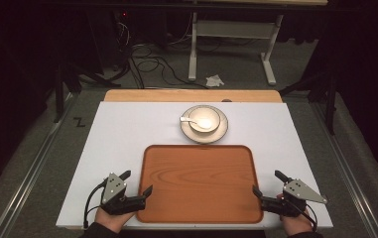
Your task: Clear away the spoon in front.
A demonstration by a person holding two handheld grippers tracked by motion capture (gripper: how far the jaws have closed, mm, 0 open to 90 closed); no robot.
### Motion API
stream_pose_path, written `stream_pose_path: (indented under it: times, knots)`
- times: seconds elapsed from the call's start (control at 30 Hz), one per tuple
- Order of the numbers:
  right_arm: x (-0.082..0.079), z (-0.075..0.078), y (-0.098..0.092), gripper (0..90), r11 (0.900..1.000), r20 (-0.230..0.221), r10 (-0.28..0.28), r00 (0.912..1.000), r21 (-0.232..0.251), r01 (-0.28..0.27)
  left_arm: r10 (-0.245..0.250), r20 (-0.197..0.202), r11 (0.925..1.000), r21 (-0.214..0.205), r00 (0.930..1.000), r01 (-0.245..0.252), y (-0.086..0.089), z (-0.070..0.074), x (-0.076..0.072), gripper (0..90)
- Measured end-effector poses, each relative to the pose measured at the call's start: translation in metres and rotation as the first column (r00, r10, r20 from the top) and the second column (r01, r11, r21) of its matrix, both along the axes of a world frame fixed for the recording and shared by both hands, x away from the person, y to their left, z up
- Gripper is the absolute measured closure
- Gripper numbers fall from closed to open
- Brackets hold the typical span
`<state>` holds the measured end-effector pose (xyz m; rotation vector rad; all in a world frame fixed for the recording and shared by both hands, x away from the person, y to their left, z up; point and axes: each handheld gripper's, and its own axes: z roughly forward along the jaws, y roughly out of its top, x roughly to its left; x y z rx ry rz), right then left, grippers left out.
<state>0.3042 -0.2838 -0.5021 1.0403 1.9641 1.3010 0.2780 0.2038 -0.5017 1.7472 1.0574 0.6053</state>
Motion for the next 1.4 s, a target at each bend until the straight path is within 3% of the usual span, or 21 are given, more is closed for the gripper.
stream_pose_path:
  times: [0.43, 0.87, 1.03, 1.23, 1.37, 1.4]
  knots:
    - [0.0012, 0.0024, 0.0004, 5.6, 0.9998, 0.016, 0.020, 0.9997, 0.010, -0.020, -0.001, -0.018, 1.0000, 0.007, 0.9998, 0.001, 0.0004, -0.0027, 0.0000, 11.0]
    - [0.0010, 0.0023, 0.0011, 5.6, 0.9997, 0.014, 0.022, 0.9997, 0.006, -0.022, -0.050, -0.026, 0.9980, 0.037, 0.9984, 0.051, -0.0026, -0.0047, 0.0017, 12.1]
    - [0.0010, 0.0023, 0.0016, 5.6, 0.9997, 0.013, 0.023, 0.9996, 0.006, -0.024, -0.056, -0.022, 0.9981, 0.026, 0.9982, 0.057, -0.0031, -0.0045, 0.0024, 12.1]
    - [0.0011, 0.0021, 0.0018, 5.6, 0.9997, 0.013, 0.024, 0.9996, 0.004, -0.024, -0.040, -0.016, 0.9991, 0.013, 0.9991, 0.040, -0.0042, -0.0053, 0.0030, 6.5]
    - [0.0009, 0.0022, 0.0022, 5.6, 0.9997, 0.014, 0.026, 0.9996, 0.003, -0.026, -0.034, -0.032, 0.9992, 0.020, 0.9989, 0.034, -0.0058, -0.0033, 0.0059, 1.0]
    - [0.0010, 0.0021, 0.0020, 5.6, 0.9997, 0.015, 0.026, 0.9995, 0.002, -0.026, -0.035, -0.034, 0.9985, 0.040, 0.9988, 0.037, -0.0063, -0.0015, 0.0080, 1.0]
